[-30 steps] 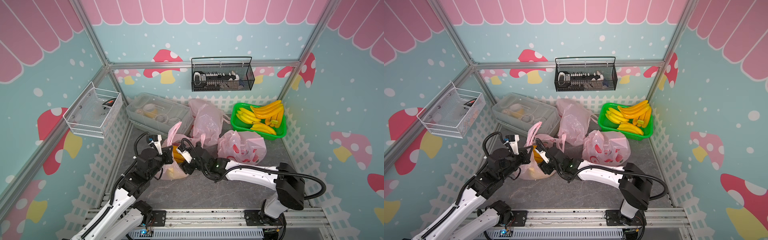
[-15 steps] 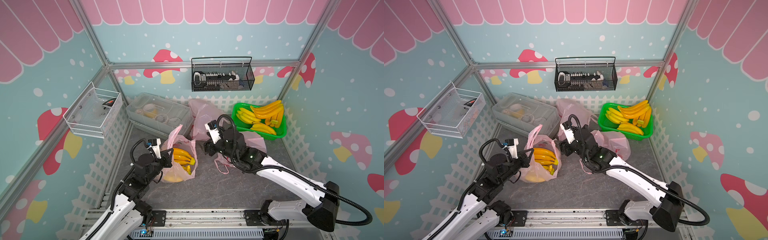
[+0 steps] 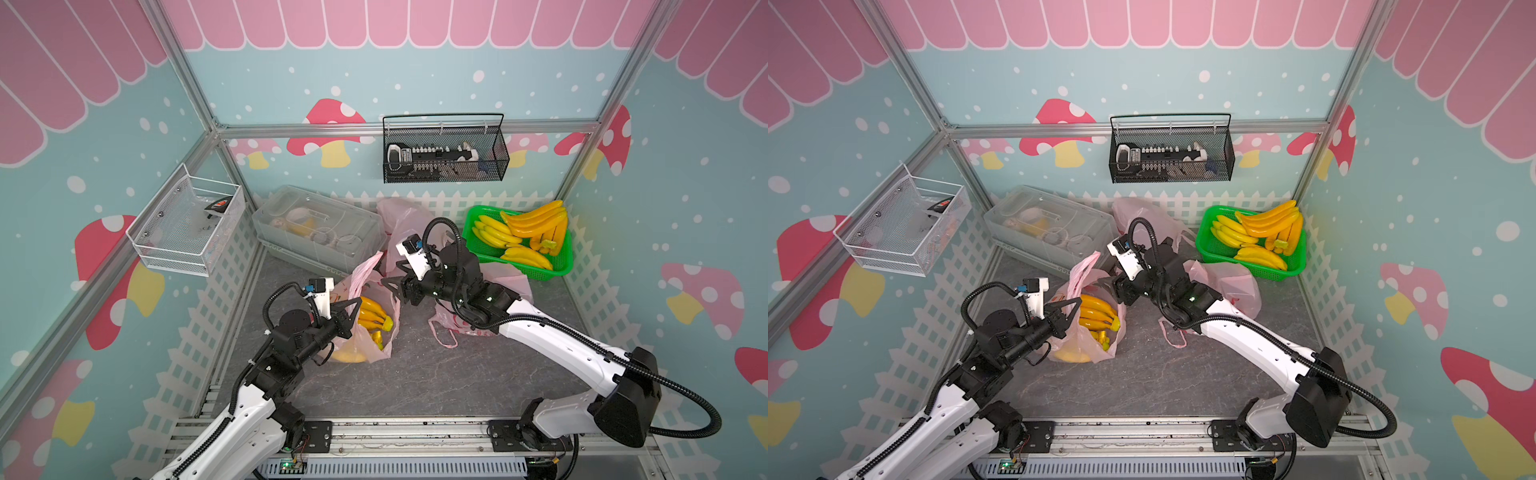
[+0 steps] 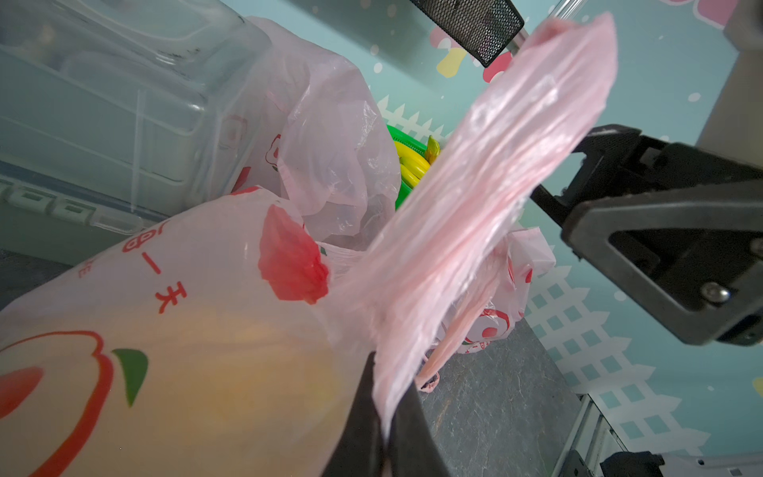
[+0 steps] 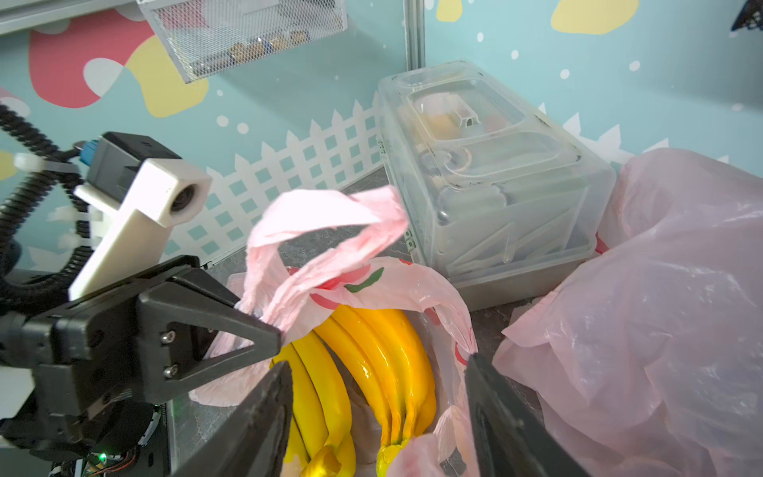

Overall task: Place the banana into a plastic bag & tie a knot
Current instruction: Place the banana into the plastic bag, then adjust the plastic bag at the center of the board.

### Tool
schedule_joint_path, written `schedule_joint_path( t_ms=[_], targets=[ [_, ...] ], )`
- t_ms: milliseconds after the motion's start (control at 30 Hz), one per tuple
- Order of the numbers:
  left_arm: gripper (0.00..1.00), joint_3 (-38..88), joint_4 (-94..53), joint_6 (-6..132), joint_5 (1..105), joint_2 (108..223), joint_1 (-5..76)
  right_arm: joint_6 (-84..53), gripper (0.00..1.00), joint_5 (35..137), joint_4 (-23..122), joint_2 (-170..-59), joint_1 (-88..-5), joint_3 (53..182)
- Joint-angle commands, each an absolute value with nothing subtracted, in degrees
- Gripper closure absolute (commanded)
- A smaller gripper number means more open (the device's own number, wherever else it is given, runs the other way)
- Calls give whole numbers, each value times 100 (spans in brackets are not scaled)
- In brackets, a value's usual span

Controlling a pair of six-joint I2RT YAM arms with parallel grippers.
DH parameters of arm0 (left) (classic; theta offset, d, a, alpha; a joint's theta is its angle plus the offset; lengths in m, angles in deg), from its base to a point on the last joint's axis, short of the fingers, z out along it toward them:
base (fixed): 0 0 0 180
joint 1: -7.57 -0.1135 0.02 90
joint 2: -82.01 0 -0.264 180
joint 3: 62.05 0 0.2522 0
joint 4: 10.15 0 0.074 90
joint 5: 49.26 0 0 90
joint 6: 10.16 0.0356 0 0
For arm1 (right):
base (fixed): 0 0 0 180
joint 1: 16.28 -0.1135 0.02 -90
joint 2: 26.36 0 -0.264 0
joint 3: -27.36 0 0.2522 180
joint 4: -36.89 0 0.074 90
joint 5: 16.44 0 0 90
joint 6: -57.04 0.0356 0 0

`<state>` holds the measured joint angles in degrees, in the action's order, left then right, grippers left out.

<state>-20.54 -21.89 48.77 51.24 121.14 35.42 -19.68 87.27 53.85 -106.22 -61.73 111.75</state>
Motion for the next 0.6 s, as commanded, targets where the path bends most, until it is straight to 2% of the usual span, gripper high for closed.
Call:
schedule_joint_path(
  t_ms=[0, 133, 567],
  targets=[
    [100, -2088, -1915, 4917, 5328, 12160, 3586, -2095, 39, 9021, 5118, -10759, -6056, 11467],
    [100, -2061, -1965, 4947, 5339, 12174, 3620, -1889, 43, 9391, 4924, -10921, -5934, 11552],
    [100, -2042, -1996, 4996, 5401, 12313, 3757, -1728, 52, 9665, 4664, -11257, -5918, 11838]
  ],
)
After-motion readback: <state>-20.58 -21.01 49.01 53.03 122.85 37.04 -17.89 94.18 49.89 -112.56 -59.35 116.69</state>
